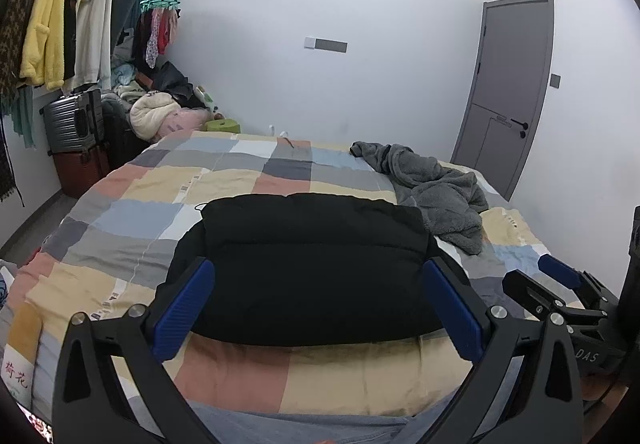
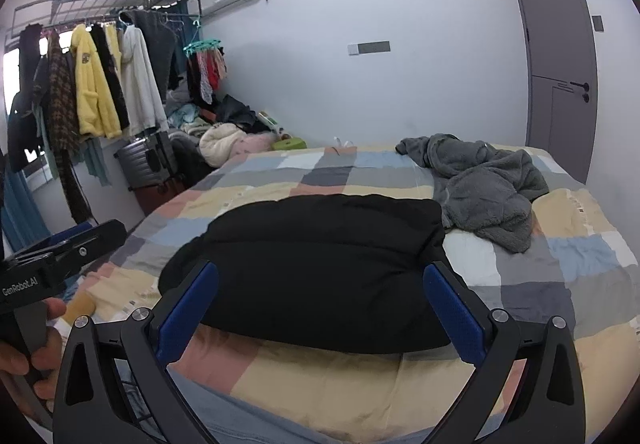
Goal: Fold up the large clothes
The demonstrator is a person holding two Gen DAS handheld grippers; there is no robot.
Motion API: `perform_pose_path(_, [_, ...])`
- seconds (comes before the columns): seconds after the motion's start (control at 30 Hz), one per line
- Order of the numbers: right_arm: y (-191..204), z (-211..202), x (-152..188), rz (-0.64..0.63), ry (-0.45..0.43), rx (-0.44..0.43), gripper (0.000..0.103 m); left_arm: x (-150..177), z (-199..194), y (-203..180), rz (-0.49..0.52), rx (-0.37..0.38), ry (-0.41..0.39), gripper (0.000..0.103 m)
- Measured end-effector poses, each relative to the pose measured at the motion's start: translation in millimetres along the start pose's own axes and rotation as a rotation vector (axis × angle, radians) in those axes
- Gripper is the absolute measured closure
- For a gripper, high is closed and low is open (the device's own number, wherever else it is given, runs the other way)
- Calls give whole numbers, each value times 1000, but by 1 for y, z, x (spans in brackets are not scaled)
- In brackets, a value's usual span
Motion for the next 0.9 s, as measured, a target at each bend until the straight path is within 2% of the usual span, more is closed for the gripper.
perform_pose_path(0.9, [-10, -1, 7, 19, 22, 47, 0, 6, 10, -11, 25, 5, 33, 0])
Point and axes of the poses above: each gripper's, at about its wrist camera, not at the fingertips, and z roughly the way its jaws point, y to its left, x to its underside, the point moved 7 cm from there along z, roughly the way its jaws point, and after that the axes turned 13 degrees about y, right-handed, at the moved point
